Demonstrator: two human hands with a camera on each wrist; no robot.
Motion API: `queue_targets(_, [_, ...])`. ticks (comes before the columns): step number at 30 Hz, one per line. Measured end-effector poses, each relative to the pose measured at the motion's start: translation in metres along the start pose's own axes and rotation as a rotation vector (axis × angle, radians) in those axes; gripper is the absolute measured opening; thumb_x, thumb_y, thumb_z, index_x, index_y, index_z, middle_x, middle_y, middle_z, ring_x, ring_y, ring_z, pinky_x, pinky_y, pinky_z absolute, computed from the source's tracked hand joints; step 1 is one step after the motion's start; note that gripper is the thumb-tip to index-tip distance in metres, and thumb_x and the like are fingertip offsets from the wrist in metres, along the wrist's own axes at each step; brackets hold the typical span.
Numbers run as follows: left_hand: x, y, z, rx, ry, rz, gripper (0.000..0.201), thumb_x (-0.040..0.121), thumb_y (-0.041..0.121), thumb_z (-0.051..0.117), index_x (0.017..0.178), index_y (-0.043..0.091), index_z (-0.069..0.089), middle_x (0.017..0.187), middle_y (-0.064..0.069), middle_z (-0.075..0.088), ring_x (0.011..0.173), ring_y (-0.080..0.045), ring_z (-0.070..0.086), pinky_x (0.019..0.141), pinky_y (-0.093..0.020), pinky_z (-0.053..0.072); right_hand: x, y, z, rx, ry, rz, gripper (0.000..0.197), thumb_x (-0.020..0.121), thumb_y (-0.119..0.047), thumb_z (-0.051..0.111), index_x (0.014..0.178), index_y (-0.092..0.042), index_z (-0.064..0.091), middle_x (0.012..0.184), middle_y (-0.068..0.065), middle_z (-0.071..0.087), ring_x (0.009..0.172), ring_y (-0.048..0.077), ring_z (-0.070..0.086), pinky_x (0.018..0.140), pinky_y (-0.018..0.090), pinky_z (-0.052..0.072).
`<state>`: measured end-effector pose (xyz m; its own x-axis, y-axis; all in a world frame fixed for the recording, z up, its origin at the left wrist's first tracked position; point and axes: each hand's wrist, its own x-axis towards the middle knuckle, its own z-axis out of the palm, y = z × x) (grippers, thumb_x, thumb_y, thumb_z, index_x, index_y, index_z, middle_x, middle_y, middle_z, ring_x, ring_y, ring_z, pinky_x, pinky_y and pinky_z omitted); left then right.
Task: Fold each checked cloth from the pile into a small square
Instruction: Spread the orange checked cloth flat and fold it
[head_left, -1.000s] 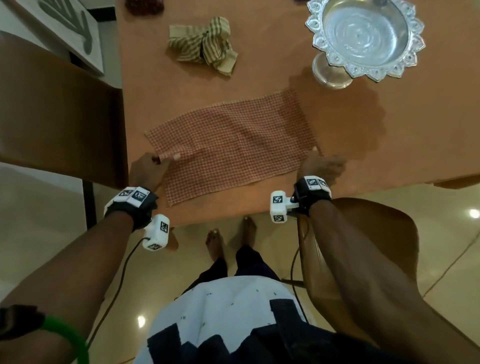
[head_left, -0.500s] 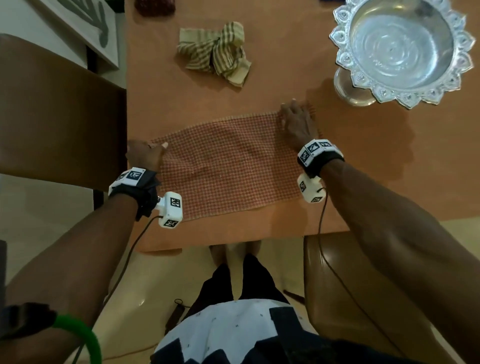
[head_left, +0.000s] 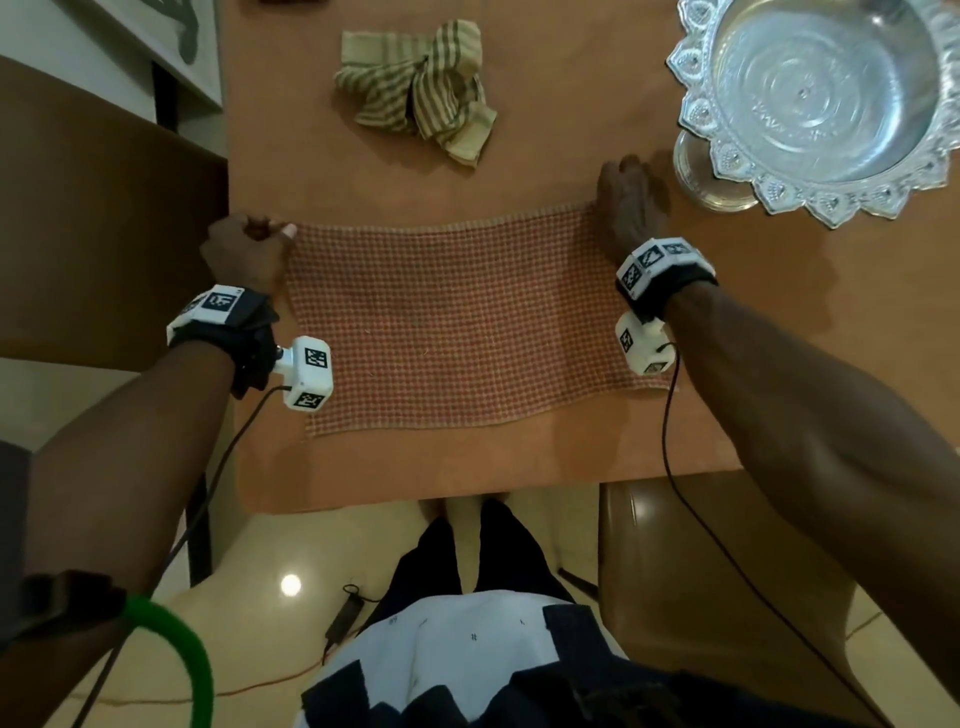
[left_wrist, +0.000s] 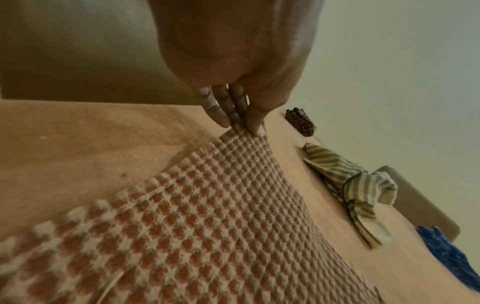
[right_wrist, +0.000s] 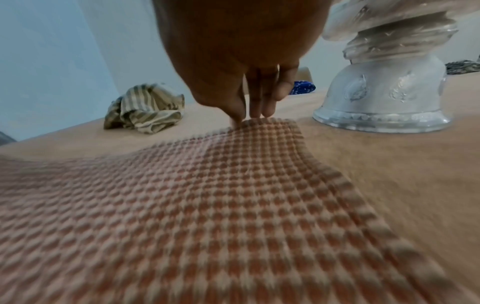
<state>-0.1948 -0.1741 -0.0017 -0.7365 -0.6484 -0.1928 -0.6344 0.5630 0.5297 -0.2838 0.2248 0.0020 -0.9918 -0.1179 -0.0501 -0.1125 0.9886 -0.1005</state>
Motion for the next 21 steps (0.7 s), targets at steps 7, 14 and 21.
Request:
queue_targets(7, [-0.069,0.007,0.038,0.148,0.074,0.173,0.067,0.097,0.052,0.032,0.148,0.010,0.038,0.151,-0.016,0.040,0.140,-0.032,0.037,0.117,-0.043,0.026,-0.067,-0.056,0.045,0.118,0.080,-0.218,0.028,0.093,-0.016,0.047,0.112,0.000,0.059,0.118,0.023,0.059,0.106,0.040,0.057,0.092,0.051,0.043])
queue_targets(14, [-0.153,-0.032,0.092,0.323,-0.103,0.579,0.064,0.104,0.054,0.031,0.156,0.017,0.025,0.165,-0.006,0.016,0.153,-0.022,0.012,0.125,-0.044,0.008,-0.092,-0.084,0.068,0.193,-0.171,-0.326,0.063,0.105,-0.046,0.026,0.157,-0.011,0.016,0.165,0.007,0.010,0.153,0.025,0.004,0.123,0.050,0.003])
queue_targets(21, [-0.143,-0.046,0.059,0.448,0.008,0.311,0.069,0.105,0.054,0.014,0.156,0.009,0.021,0.165,-0.012,0.014,0.153,-0.025,0.008,0.124,-0.052,0.005,-0.080,-0.039,0.055,0.207,-0.090,0.031,0.072,0.104,-0.052,0.021,0.157,-0.005,0.010,0.165,0.013,0.001,0.152,0.029,-0.004,0.123,0.047,-0.004])
